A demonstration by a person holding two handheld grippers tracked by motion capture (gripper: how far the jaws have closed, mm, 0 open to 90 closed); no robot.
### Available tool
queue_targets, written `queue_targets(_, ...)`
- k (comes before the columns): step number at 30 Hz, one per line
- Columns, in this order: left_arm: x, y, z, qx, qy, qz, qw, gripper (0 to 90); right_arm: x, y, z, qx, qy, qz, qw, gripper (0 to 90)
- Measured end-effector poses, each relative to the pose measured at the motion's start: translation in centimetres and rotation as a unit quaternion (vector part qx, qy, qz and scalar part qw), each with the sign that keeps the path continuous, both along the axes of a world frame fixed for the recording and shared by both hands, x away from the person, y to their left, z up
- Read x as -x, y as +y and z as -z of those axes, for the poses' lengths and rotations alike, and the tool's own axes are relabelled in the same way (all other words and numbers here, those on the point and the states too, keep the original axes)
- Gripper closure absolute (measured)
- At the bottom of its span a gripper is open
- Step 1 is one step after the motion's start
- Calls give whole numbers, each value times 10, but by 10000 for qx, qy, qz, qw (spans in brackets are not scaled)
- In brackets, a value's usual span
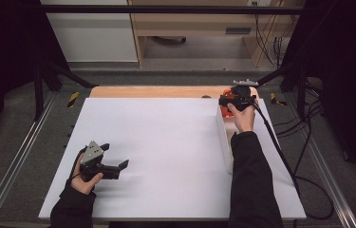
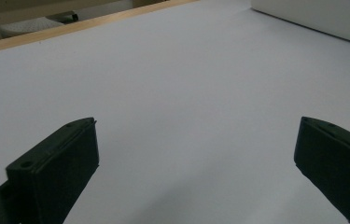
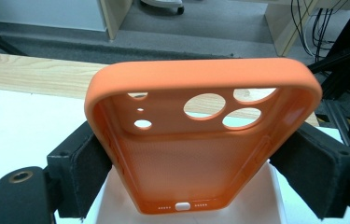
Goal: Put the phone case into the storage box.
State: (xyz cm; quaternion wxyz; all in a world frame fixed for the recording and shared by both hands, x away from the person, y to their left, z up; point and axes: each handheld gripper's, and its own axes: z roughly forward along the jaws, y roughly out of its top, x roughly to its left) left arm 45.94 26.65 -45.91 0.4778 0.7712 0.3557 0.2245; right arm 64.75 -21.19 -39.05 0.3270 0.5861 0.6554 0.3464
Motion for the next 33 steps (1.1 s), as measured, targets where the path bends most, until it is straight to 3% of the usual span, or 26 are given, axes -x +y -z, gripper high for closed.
queue_targets(10, 0, 0, 0, -29, -1, 6, 10000, 0, -1, 0, 7, -60, 117, -23, 9999, 155)
queue_targets(26, 0, 0, 0, -29, -4, 13, 10000, 0, -1, -2, 10, -58, 113, -31, 9999, 149)
queue_targets(33, 0, -1, 0, -31, -4, 24, 10000, 0, 2, -4, 4, -150, -15, -160, 9998, 51)
